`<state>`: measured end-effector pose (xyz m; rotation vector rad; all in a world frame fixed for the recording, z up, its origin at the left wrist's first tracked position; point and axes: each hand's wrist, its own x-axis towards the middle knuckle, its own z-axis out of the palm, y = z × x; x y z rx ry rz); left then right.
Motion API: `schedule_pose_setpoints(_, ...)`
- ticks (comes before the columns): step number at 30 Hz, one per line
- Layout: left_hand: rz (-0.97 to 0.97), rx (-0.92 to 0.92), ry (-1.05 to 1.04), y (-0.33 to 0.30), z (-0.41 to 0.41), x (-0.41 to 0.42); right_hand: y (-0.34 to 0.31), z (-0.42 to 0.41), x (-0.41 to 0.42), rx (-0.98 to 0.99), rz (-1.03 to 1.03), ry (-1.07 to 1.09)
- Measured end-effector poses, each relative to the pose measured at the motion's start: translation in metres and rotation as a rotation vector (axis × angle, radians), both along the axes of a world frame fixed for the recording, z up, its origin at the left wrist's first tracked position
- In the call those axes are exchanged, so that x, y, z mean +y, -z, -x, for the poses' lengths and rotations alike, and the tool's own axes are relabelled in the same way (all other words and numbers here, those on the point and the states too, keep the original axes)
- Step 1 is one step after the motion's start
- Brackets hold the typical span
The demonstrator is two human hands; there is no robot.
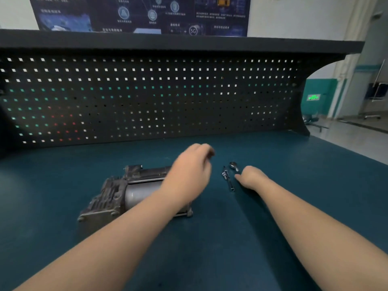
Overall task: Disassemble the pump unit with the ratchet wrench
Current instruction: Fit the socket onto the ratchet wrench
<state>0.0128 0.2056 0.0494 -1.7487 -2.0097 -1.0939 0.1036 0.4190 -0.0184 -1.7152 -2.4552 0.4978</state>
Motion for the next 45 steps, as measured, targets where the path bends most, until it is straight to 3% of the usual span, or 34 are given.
schedule_pose_setpoints(3, 0.394, -0.148, -0.093, 0.0, -0.008, 0.075, 0.002, 0.0, -0.001, -0.029, 0.011, -0.032)
schedule_pose_setpoints(5, 0.598, -0.09, -0.202, 0.006, -0.008, 0.114, 0.002, -0.005, -0.001, -0.002, 0.034, -0.055)
schedule_pose_setpoints(7, 0.731, -0.002, -0.274, 0.018, -0.004, 0.14, 0.004, -0.009, 0.0, 0.099, 0.051, -0.026)
schedule_pose_setpoints(10, 0.798, -0.045, -0.304, 0.036, 0.0, 0.161, 0.006, -0.018, -0.002, 0.26, 0.011, -0.018)
schedule_pose_setpoints(16, 0.674, -0.381, -0.36, 0.055, 0.0, 0.165, 0.012, -0.036, -0.009, 0.523, 0.044, -0.081)
schedule_pose_setpoints(22, 0.612, -0.372, -0.376, 0.049, -0.009, 0.158, 0.0, -0.032, -0.031, 0.942, 0.324, -0.069)
schedule_pose_setpoints(26, 0.575, -0.371, -0.376, 0.044, -0.014, 0.149, -0.017, -0.032, -0.053, 1.14, 0.407, -0.098)
schedule_pose_setpoints(29, 0.409, -0.534, -0.359, 0.03, -0.016, 0.137, -0.03, -0.034, -0.072, 1.239, 0.425, -0.142)
schedule_pose_setpoints(33, 0.206, -0.834, -0.159, 0.01, -0.019, 0.098, -0.032, -0.037, -0.096, 1.448, 0.555, -0.207)
schedule_pose_setpoints(36, 0.043, -0.974, 0.043, 0.003, -0.019, 0.054, -0.024, -0.038, -0.109, 1.471, 0.626, -0.215)
schedule_pose_setpoints(39, -0.012, -0.816, 0.21, -0.002, -0.006, 0.004, -0.016, -0.035, -0.121, 1.386, 0.572, -0.261)
schedule_pose_setpoints(42, 0.004, -0.586, 0.124, 0.006, 0.014, -0.032, -0.014, -0.03, -0.131, 1.263, 0.46, -0.347)
schedule_pose_setpoints(45, -0.018, -0.544, 0.046, 0.022, 0.029, -0.048, -0.018, -0.028, -0.138, 1.044, 0.339, -0.412)
